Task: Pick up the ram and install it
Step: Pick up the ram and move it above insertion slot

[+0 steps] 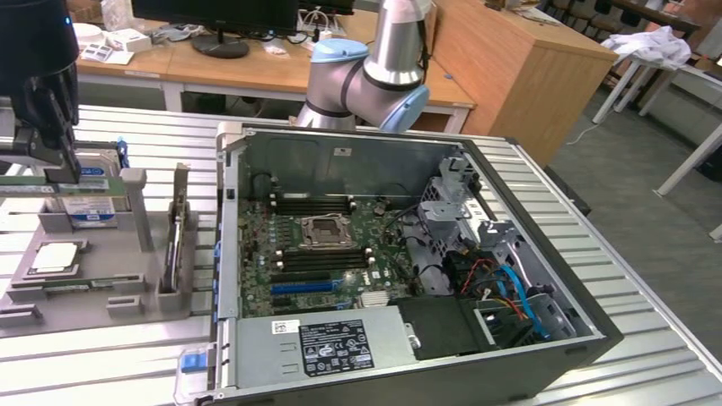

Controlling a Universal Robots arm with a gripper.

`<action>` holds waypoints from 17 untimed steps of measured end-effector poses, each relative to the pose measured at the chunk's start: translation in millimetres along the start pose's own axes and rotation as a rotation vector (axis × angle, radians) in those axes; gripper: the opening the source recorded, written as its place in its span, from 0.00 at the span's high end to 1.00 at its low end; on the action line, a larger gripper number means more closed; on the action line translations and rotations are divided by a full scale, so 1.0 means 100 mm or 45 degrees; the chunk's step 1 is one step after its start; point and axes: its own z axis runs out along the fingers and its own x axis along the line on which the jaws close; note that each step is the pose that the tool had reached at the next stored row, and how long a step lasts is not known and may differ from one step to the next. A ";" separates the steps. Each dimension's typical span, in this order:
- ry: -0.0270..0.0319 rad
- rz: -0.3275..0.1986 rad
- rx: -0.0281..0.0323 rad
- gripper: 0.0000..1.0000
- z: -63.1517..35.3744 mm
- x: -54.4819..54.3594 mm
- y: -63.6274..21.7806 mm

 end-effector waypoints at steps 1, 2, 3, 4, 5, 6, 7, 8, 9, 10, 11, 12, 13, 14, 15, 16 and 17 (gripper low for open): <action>0.0000 0.000 0.0000 0.89 -0.014 0.00 -0.002; -0.0001 0.000 0.0000 0.89 -0.043 0.00 -0.005; -0.0001 0.000 0.0000 0.89 -0.059 -0.01 -0.007; 0.0000 0.000 -0.0001 0.89 -0.075 -0.01 -0.009; -0.0001 0.000 0.0000 0.89 -0.091 -0.01 -0.011; -0.0001 0.000 0.0000 0.89 -0.106 -0.01 -0.013; -0.0001 0.000 0.0000 0.89 -0.122 -0.01 -0.015; -0.0001 0.000 0.0000 0.89 -0.135 -0.01 -0.017; -0.0004 0.000 0.0001 0.89 -0.145 -0.01 -0.019; -0.0006 0.000 0.0001 0.89 -0.155 -0.01 -0.021; -0.0006 0.000 0.0000 0.89 -0.166 -0.02 -0.022; -0.0008 0.000 0.0001 0.89 -0.176 -0.02 -0.024; -0.0009 0.000 0.0001 0.89 -0.184 -0.02 -0.024; -0.0009 0.000 0.0002 0.89 -0.188 -0.02 -0.024; -0.0010 0.000 0.0003 0.89 -0.189 -0.02 -0.024; -0.0011 0.000 0.0003 0.89 -0.189 -0.02 -0.024; -0.0012 0.000 0.0002 0.89 -0.190 -0.02 -0.025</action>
